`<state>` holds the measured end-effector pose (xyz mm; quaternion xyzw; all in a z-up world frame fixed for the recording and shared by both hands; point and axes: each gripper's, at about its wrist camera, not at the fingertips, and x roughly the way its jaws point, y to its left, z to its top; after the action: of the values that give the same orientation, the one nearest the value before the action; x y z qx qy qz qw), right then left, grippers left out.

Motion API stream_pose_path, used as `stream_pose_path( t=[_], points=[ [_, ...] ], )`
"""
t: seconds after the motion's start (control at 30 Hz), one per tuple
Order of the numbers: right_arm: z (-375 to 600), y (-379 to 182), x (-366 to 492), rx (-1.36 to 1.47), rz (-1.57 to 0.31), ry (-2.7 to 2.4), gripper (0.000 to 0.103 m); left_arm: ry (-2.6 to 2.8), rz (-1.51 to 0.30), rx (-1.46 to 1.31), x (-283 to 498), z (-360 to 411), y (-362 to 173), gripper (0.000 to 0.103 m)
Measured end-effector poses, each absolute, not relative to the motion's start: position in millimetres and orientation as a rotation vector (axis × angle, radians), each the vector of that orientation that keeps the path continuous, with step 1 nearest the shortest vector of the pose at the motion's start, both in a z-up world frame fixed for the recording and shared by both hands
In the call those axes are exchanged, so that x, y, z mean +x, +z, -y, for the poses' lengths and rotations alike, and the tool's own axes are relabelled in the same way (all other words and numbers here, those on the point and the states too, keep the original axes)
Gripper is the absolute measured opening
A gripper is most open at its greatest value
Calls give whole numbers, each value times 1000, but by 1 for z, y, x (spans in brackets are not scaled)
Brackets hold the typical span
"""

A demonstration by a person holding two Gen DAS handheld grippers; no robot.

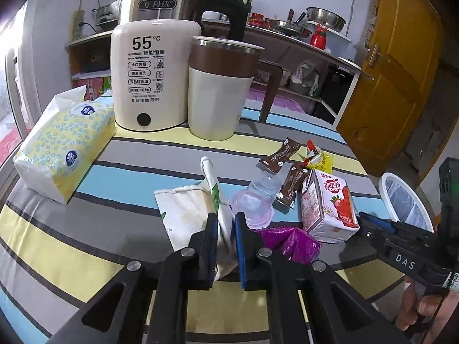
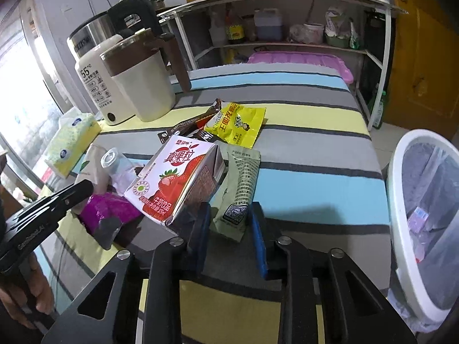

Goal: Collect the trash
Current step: 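Grasp the white paper bag with the left tool while the right tool grasps the green snack wrapper, then carry the paper bag and green wrapper toward the white bin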

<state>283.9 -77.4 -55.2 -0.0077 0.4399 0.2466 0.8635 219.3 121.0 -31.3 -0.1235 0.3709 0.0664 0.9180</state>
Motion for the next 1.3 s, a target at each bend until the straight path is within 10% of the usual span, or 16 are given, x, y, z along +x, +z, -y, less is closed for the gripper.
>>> stream_pose_path(
  t=[0.33,1.3],
  points=[
    [86,-49,270,-44,-888,491,9,145,-732,-231,204,-122,-22,7],
    [169,-10,203,55,-771,453,9,1,-669,-203,162,-41,13,7]
  ],
)
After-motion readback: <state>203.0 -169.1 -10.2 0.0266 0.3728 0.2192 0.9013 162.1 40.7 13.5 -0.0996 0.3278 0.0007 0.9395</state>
